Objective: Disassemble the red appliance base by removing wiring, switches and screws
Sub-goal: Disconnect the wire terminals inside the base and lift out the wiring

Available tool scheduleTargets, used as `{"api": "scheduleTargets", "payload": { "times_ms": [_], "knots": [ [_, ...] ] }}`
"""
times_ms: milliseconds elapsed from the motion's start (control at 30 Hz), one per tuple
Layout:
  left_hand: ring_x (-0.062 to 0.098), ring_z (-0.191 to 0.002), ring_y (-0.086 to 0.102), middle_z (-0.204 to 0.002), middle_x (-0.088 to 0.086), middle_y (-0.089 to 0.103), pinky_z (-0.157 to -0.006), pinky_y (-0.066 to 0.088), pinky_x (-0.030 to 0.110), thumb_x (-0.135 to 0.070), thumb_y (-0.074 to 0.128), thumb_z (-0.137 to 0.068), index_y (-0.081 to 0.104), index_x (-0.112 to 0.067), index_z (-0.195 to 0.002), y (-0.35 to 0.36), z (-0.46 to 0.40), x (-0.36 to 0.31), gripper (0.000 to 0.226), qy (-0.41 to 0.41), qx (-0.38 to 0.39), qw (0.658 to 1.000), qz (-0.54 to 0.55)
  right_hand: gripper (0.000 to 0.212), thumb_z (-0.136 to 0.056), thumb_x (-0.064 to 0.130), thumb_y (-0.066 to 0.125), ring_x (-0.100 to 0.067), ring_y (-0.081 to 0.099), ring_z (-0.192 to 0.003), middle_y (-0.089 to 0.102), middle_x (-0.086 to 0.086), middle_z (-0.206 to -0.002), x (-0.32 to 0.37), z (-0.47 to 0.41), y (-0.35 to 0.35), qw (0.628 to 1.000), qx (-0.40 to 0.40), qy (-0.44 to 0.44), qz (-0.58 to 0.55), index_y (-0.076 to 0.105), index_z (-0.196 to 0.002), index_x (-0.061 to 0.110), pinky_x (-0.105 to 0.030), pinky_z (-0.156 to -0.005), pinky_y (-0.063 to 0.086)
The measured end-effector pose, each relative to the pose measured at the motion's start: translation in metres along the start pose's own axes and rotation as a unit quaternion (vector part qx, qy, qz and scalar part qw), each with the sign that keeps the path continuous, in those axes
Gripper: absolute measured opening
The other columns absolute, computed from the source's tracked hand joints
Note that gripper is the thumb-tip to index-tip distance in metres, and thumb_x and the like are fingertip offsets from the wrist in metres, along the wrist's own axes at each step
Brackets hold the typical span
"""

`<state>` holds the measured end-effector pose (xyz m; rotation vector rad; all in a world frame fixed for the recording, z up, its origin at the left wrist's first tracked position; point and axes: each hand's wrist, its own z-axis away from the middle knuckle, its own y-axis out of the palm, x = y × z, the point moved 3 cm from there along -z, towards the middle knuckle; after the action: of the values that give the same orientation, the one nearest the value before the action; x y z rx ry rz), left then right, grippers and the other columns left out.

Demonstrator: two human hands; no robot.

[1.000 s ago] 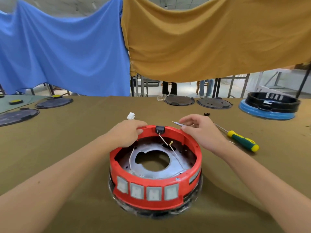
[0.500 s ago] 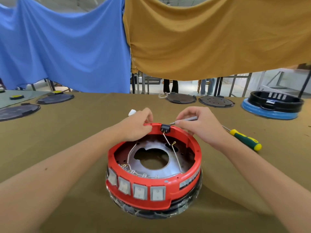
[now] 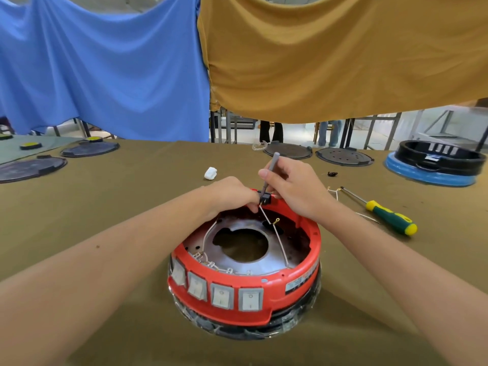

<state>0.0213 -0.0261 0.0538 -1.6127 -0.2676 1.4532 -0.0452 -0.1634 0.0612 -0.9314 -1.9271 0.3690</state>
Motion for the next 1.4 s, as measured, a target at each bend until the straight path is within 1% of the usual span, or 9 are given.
{"api": "scheduleTargets", "payload": {
  "times_ms": [200,533,600,700,767,833,967,1233,1400],
  "knots": [
    [0.016,-0.064,0.047,-0.073,0.002,0.052,-0.053,0.032,0.027,-0.030,0.077,-0.074,0.059,-0.016,-0.073,0.004,-0.009,0.002,0.023,-0.029,0.007,1.000,-0.002,0.024,-0.100,0.032,0.057,-0.021,0.066,-0.073,0.069,-0.005,-0.078,-0.002,0.003,0.002,1.000,-0.010,-0.012,0.018,0.063,-0.090,0.011,-0.048,-0.075,0.054],
    [0.018,-0.065,0.053,-0.075,0.004,0.059,-0.055,0.037,0.026,-0.033,0.079,-0.073,0.064,-0.013,-0.079,0.006,-0.014,0.005,0.025,-0.018,0.017,1.000,0.007,0.022,-0.098,0.034,0.059,-0.017,0.063,-0.075,0.068,0.002,-0.077,-0.003,0.001,0.005,0.998,0.003,-0.034,0.051,0.065,-0.088,0.016,-0.042,-0.075,0.052],
    [0.022,-0.079,0.060,-0.090,0.009,0.065,-0.066,0.046,0.027,-0.037,0.080,-0.069,0.068,-0.012,-0.088,0.007,-0.015,0.006,0.034,-0.028,0.018,0.999,0.009,0.020,-0.097,0.033,0.060,-0.015,0.063,-0.074,0.068,0.004,-0.076,-0.002,0.002,0.006,0.998,0.009,-0.042,0.056,0.065,-0.086,0.017,-0.042,-0.075,0.051],
    [0.035,-0.115,0.056,-0.121,0.018,0.061,-0.099,0.047,0.044,-0.048,0.075,-0.050,0.068,-0.017,-0.100,0.010,-0.015,0.009,0.060,-0.057,0.007,0.998,-0.011,0.020,-0.096,0.032,0.063,-0.016,0.062,-0.074,0.068,0.004,-0.075,-0.002,0.003,0.005,0.997,0.008,-0.046,0.054,0.067,-0.087,0.015,-0.040,-0.075,0.051],
    [0.038,-0.121,0.051,-0.128,0.019,0.058,-0.103,0.044,0.048,-0.051,0.072,-0.048,0.067,-0.020,-0.104,0.011,-0.017,0.010,0.064,-0.061,0.005,0.998,-0.018,0.019,-0.095,0.030,0.064,-0.015,0.062,-0.074,0.069,0.004,-0.076,-0.002,0.003,0.005,0.997,0.008,-0.049,0.052,0.068,-0.086,0.014,-0.039,-0.075,0.051],
    [0.034,-0.117,0.051,-0.125,0.015,0.058,-0.098,0.044,0.044,-0.055,0.072,-0.053,0.066,-0.023,-0.103,0.011,-0.019,0.012,0.060,-0.065,-0.015,0.997,-0.037,0.017,-0.094,0.029,0.065,-0.013,0.062,-0.074,0.070,0.006,-0.075,-0.001,0.004,0.004,0.997,0.010,-0.054,0.050,0.070,-0.086,0.016,-0.039,-0.075,0.051],
    [0.030,-0.110,0.042,-0.118,0.010,0.054,-0.067,0.030,0.032,-0.057,0.071,-0.063,0.064,-0.027,-0.096,0.011,-0.021,0.015,0.045,-0.060,-0.055,0.995,-0.065,0.018,-0.094,0.031,0.065,-0.017,0.063,-0.074,0.069,0.004,-0.075,0.004,0.002,-0.003,0.992,0.053,-0.080,0.080,0.070,-0.084,0.017,-0.041,-0.073,0.050],
    [0.028,-0.102,0.035,-0.112,0.009,0.050,-0.063,0.024,0.031,-0.054,0.071,-0.067,0.067,-0.025,-0.096,0.012,-0.020,0.015,0.041,-0.047,-0.069,0.994,-0.073,0.013,-0.092,0.025,0.068,-0.011,0.061,-0.068,0.071,0.005,-0.075,-0.005,0.007,-0.003,0.995,0.005,-0.086,0.048,0.072,-0.083,0.016,-0.026,-0.064,0.045],
    [0.027,-0.104,0.037,-0.113,0.008,0.053,-0.062,0.023,0.032,-0.053,0.071,-0.069,0.068,-0.023,-0.098,0.013,-0.021,0.015,0.042,-0.046,-0.062,0.995,-0.071,0.013,-0.093,0.024,0.068,-0.013,0.064,-0.071,0.071,0.004,-0.076,-0.003,0.008,-0.003,0.995,0.016,-0.082,0.052,0.072,-0.083,0.016,-0.029,-0.069,0.049]
  ]
}}
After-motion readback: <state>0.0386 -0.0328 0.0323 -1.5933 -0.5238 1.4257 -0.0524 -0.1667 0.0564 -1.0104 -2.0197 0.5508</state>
